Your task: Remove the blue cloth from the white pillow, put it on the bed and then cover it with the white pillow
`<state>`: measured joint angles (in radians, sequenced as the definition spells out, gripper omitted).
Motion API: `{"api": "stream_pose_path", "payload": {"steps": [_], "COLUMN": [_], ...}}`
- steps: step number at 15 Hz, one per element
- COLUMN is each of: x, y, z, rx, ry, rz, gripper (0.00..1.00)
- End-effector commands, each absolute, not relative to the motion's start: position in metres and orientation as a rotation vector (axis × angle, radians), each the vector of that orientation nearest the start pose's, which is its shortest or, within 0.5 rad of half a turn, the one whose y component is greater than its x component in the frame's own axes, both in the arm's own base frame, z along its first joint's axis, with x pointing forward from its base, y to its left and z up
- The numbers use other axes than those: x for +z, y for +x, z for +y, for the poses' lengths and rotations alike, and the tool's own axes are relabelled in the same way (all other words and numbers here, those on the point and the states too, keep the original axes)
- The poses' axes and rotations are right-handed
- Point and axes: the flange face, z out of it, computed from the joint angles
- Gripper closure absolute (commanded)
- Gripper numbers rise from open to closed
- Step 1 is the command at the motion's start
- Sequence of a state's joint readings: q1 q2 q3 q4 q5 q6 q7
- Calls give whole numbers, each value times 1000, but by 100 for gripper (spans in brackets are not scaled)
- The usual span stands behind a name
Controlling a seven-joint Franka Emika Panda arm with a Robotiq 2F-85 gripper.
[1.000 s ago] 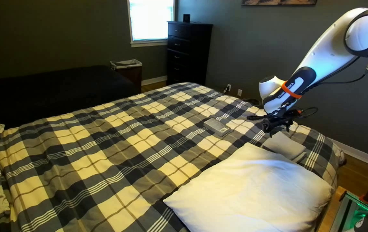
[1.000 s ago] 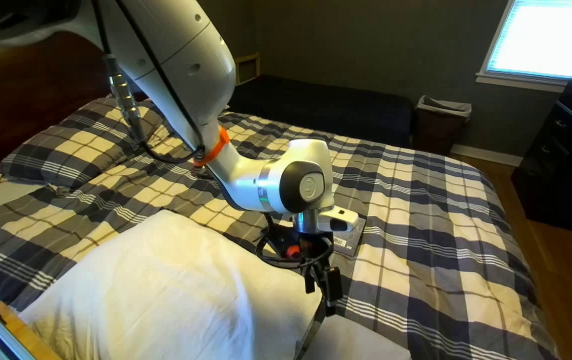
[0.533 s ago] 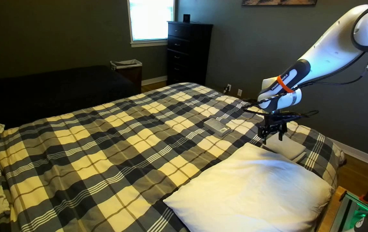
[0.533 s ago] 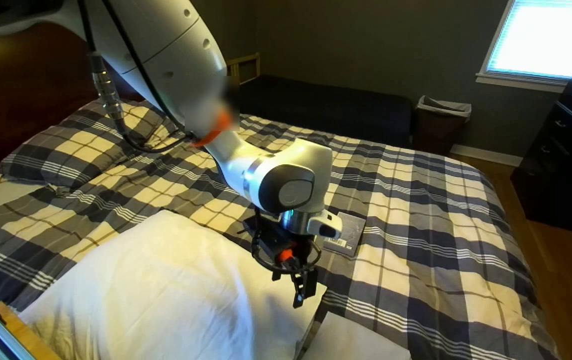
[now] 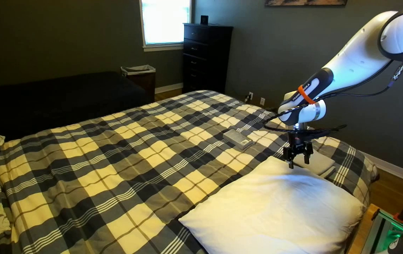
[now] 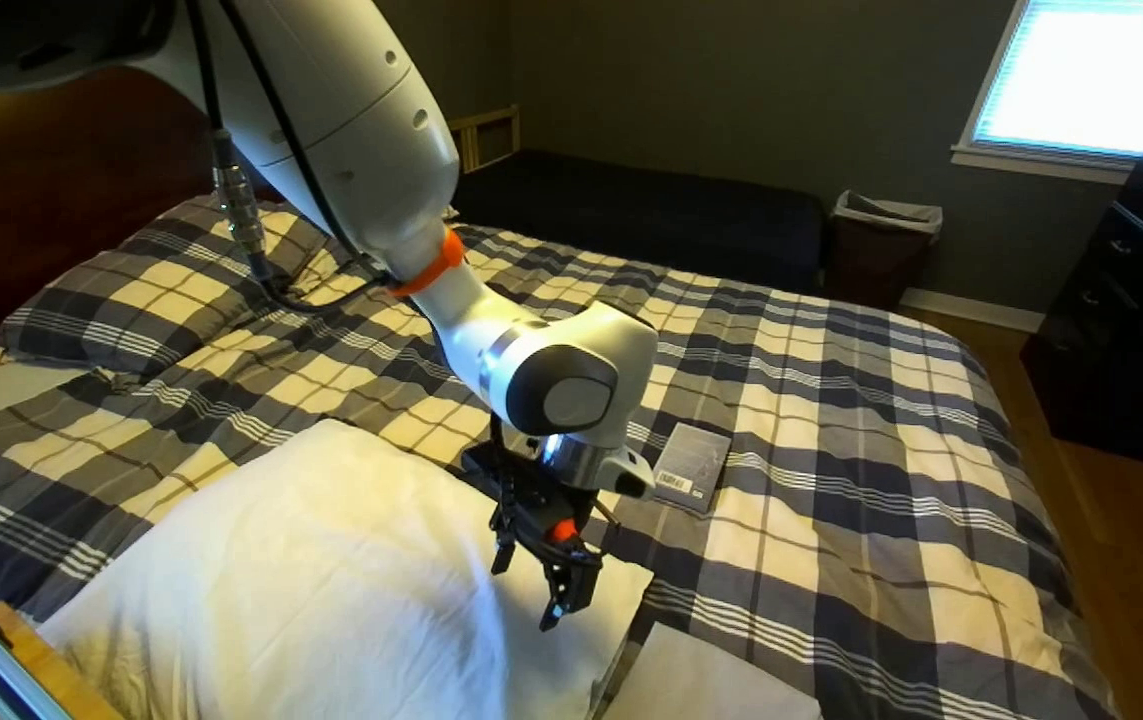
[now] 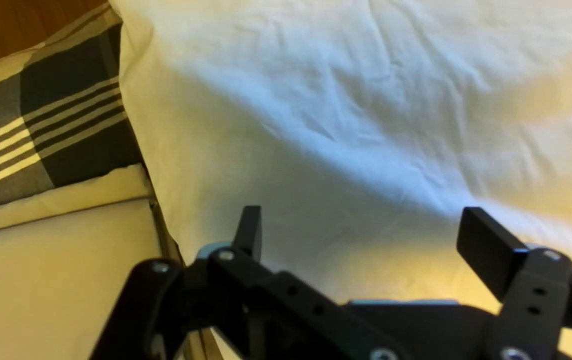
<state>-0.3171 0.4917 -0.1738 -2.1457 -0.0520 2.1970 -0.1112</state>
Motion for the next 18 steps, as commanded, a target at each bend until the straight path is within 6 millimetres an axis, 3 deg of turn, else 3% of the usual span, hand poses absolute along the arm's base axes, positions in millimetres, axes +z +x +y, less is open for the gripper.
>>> {"api": "stream_pose_path", "payload": {"steps": [1,6,9,12,18], "x": [146,121,117,119,102], "y": [451,457,453,444,431], "z": [-249,-245,-248,-254,-279], "rx": [699,616,564,500,323], "ry": [-3005,-3139,-3179,-3168,-3176], "rz": [509,421,372,331,222], "gripper": [0,0,0,0,0]}}
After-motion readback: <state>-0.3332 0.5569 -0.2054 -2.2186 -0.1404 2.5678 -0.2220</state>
